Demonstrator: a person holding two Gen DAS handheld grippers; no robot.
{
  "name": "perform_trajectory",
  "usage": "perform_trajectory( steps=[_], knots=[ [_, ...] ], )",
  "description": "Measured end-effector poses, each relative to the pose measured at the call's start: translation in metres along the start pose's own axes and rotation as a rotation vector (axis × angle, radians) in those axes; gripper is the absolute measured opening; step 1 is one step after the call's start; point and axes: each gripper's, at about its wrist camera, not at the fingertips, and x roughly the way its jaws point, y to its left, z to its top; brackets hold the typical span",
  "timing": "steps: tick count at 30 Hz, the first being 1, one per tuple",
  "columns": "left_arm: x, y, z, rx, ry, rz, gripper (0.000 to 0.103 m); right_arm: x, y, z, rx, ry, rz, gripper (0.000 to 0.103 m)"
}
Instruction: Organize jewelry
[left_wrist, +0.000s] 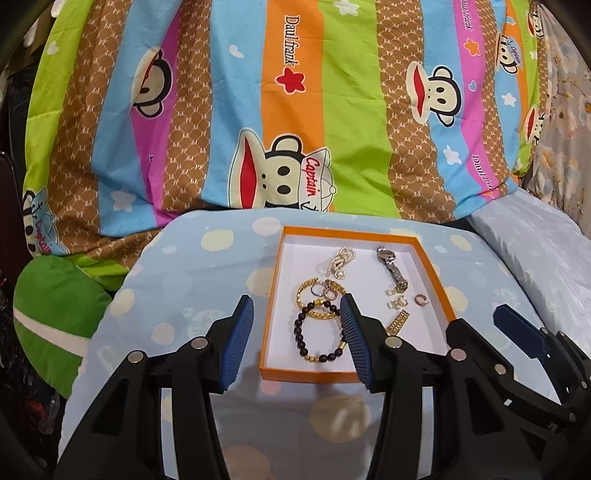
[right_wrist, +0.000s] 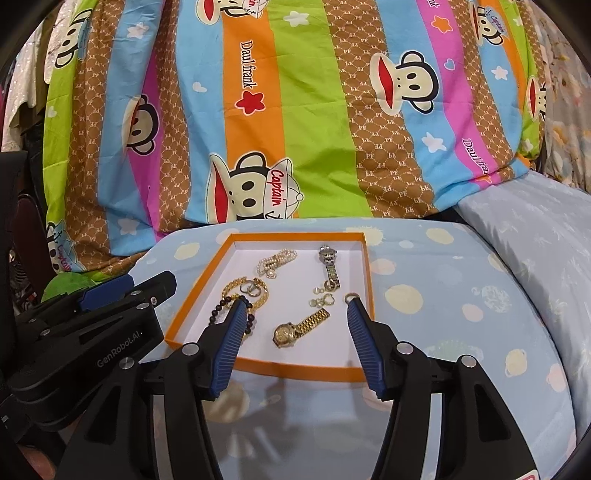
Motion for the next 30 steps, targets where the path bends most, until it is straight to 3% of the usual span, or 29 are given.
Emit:
perform_trajectory(
  steps=[9, 30],
  knots=[
    [0.019, -0.002, -0.025, 0.008, 0.006, 0.019, 0.047, 0.015, -0.007, -0.017, 0.012, 0.007, -0.017, 0.060],
    [0.041, -0.007, -0.039, 0.046, 0.010, 0.078, 0.047, 0.028, -0.007, -0.034, -0.024, 0.014, -0.083, 0.064]
  ],
)
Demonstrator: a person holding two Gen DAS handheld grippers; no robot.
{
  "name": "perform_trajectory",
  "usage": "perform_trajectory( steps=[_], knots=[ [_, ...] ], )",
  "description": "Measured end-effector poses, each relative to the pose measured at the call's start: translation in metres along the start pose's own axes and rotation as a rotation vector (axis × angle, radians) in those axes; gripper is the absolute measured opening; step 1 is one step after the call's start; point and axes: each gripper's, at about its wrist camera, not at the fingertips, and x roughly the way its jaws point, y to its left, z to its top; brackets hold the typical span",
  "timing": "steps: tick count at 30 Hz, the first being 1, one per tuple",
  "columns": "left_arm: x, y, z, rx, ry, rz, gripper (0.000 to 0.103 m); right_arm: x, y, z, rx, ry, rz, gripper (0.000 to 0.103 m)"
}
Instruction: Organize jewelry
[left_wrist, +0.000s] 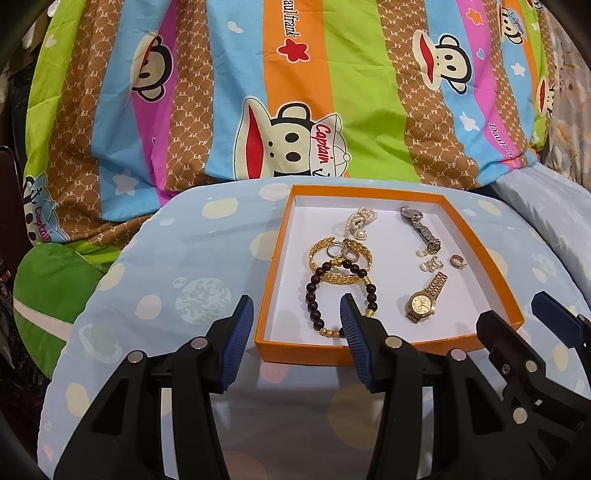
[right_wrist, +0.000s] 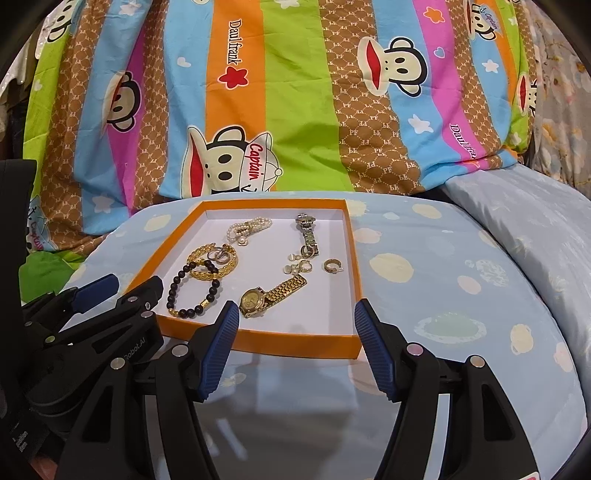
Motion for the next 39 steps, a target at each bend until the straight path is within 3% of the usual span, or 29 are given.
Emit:
perform_trajectory(
  steps=[6, 31, 39],
  knots=[
    [-0.0035, -0.0002, -0.0006, -0.003, -0.015, 0.018, 0.054, -0.0032, -0.0009, -0.0010, 0.003, -0.010, -0.006, 0.064],
    [-0.0037, -0.0003, -0.0013, -0.004, -0.018, 0.024, 0.054, -0.0040, -0.0022, -0.0011, 0.005, -0.012, -0.017, 0.065],
    [-0.0042, 0.0026, -0.0019, -0.013, -0.017, 0.040, 0.058, -0.0035, -0.0052, 0.0008, 0.014, -0.010, -0.031, 0.071]
  ],
)
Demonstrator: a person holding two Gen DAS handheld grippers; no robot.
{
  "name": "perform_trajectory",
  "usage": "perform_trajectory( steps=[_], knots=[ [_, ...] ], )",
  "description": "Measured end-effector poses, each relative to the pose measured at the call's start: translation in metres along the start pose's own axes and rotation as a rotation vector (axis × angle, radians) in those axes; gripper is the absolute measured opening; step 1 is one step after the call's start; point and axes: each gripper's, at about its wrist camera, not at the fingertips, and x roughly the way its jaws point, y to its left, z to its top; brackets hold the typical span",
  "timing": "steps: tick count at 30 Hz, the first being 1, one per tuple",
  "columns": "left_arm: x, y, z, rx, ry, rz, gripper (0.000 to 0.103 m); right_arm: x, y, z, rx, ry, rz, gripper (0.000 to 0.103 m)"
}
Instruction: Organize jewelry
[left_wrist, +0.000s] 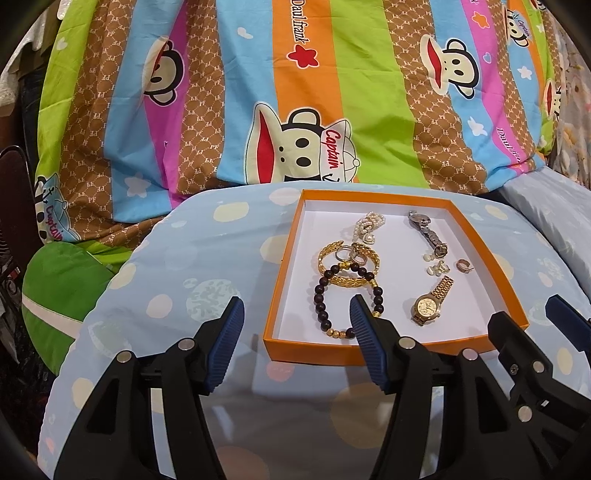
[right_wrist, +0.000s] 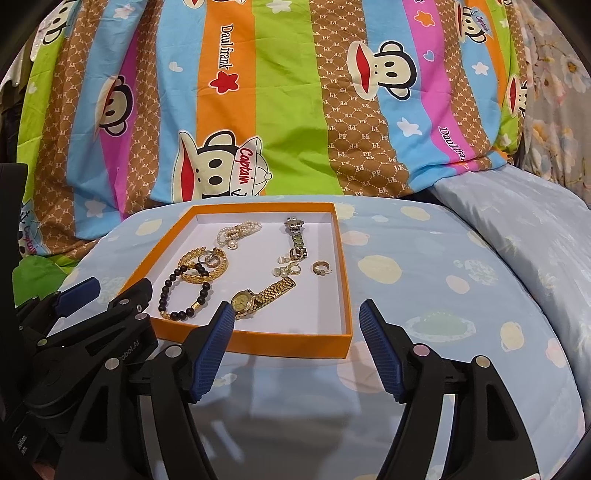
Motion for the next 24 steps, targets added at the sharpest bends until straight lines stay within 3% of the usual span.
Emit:
perform_trajectory(
  steps=[8, 13, 17, 24],
  knots=[
    [-0.002, 0.004, 0.001, -0.027, -0.004, 0.018, 0.070, -0.001, -0.003, 0.000, 0.019, -0.013, -0.009, 0.079],
    [-0.003, 0.006, 0.002, -0.031, -0.007, 0.026, 0.073, -0.001, -0.003, 0.000, 0.020, -0.017, -0.009, 0.080],
    [-0.004, 0.008, 0.001, -0.044, -0.008, 0.044, 0.082, -0.001, -0.003, 0.000, 0.019, -0.017, -0.010, 0.080],
    [-0.005, 0.011, 0.001, -0.069, 0.002, 0.040, 0.082, -0.001, -0.003, 0.000, 0.019, -0.016, -0.009, 0.081]
  ],
)
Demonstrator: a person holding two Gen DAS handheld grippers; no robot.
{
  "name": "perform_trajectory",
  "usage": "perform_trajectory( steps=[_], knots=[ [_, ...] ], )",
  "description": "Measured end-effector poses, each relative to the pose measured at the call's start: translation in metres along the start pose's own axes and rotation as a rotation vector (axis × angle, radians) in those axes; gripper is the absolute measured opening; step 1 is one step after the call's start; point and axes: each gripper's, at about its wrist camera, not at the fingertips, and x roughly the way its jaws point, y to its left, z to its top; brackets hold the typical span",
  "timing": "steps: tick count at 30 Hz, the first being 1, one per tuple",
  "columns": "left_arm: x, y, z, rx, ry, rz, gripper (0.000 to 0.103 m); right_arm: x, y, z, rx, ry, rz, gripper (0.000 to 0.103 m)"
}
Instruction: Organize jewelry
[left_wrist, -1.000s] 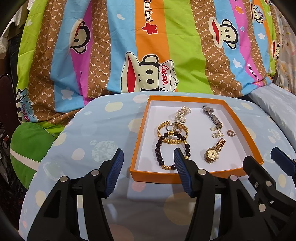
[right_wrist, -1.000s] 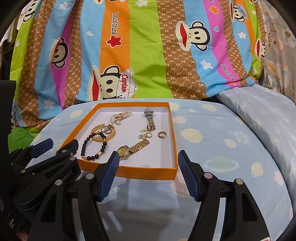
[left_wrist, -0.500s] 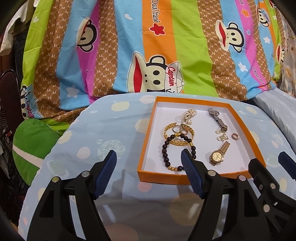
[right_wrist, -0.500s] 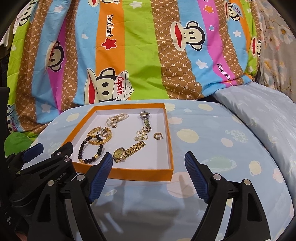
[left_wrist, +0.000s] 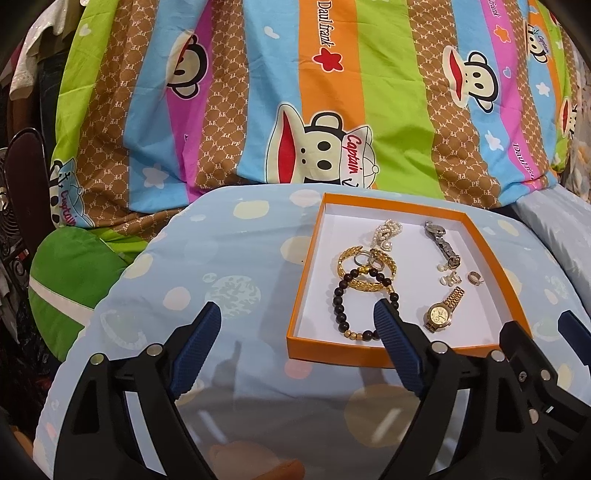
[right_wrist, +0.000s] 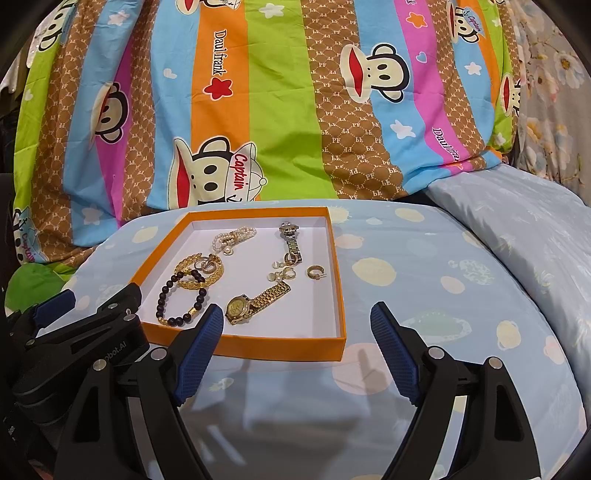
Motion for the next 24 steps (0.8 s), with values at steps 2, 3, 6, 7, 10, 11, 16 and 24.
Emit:
perform_trajectory(
  steps=[2, 3, 6, 7, 10, 11, 16, 24],
  knots=[
    [-0.0001, 0.0000, -0.0003, -0.001, 0.001, 0.005, 0.082, -0.0004, 0.0006, -0.0006, -0.001, 0.001, 0.000, 0.081],
    [0.0000, 0.0001, -0.0002, -0.001, 0.001, 0.006, 0.082, -0.0004, 0.0007, -0.0002, -0.002, 0.002, 0.000, 0.081],
    [0.0000, 0.0002, -0.0005, 0.003, 0.000, 0.011, 0.083, -0.0003, 0.0003, 0.0001, -0.005, 0.005, -0.001, 0.082],
    [0.0000, 0.0002, -0.0006, 0.003, 0.001, 0.012, 0.084, -0.0001, 0.0005, 0.0002, -0.007, 0.006, -0.003, 0.082],
    [0.0008, 0.0012, -0.0008, 0.004, 0.007, 0.017, 0.086, 0.0000, 0.0015, 0.0001, -0.008, 0.007, -0.003, 0.082],
    [0.0010, 0.0017, -0.0008, 0.003, 0.009, 0.018, 0.086, 0.0002, 0.0017, -0.0003, -0.009, 0.008, -0.004, 0.082],
    [0.0017, 0.0021, -0.0013, 0.004, 0.011, 0.023, 0.086, 0.0004, 0.0019, -0.0010, -0.011, 0.009, -0.006, 0.082],
    [0.0016, 0.0039, -0.0041, -0.014, 0.009, 0.042, 0.087, 0.0021, 0.0034, -0.0017, -0.018, 0.011, -0.012, 0.082]
  ],
)
